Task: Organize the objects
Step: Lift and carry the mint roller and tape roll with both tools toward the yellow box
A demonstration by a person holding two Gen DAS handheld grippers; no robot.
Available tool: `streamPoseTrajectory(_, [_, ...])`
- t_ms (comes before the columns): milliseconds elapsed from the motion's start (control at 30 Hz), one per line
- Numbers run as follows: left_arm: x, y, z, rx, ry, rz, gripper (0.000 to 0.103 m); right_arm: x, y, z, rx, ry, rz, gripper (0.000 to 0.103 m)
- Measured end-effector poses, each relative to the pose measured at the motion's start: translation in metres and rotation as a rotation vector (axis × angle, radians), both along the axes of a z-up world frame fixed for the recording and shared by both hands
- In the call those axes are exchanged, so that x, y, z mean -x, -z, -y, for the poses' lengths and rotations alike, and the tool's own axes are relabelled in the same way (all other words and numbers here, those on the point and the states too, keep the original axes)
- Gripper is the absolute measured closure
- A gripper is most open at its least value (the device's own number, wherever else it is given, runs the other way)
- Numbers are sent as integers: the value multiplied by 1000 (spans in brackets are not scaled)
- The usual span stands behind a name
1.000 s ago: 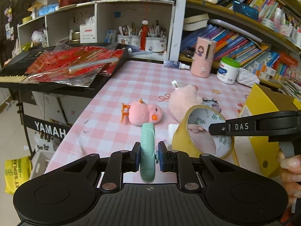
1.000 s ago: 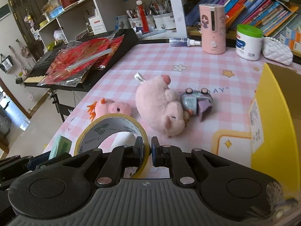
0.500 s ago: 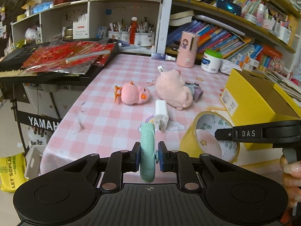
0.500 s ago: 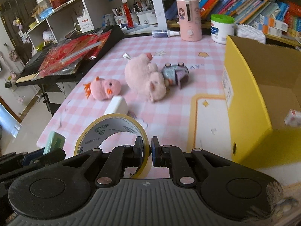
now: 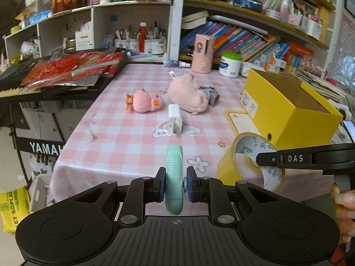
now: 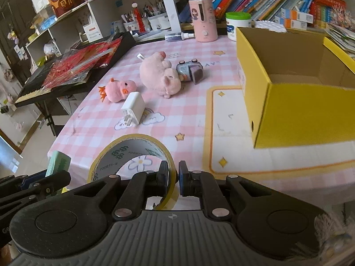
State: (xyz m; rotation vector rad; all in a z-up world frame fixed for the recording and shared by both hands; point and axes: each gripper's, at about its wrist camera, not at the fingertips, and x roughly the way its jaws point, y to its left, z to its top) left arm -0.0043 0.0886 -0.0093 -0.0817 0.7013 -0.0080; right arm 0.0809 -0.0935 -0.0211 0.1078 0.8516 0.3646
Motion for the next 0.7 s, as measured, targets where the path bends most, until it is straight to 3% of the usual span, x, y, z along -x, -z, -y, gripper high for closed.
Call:
streamPoseTrajectory(367, [20,4,22,-6,90,-8,86,36,9,27,-12,81,-19,94])
streamPoseTrajectory(700, [14,4,53,-9,216,-3,86,57,10,64,-8,202,-29,94])
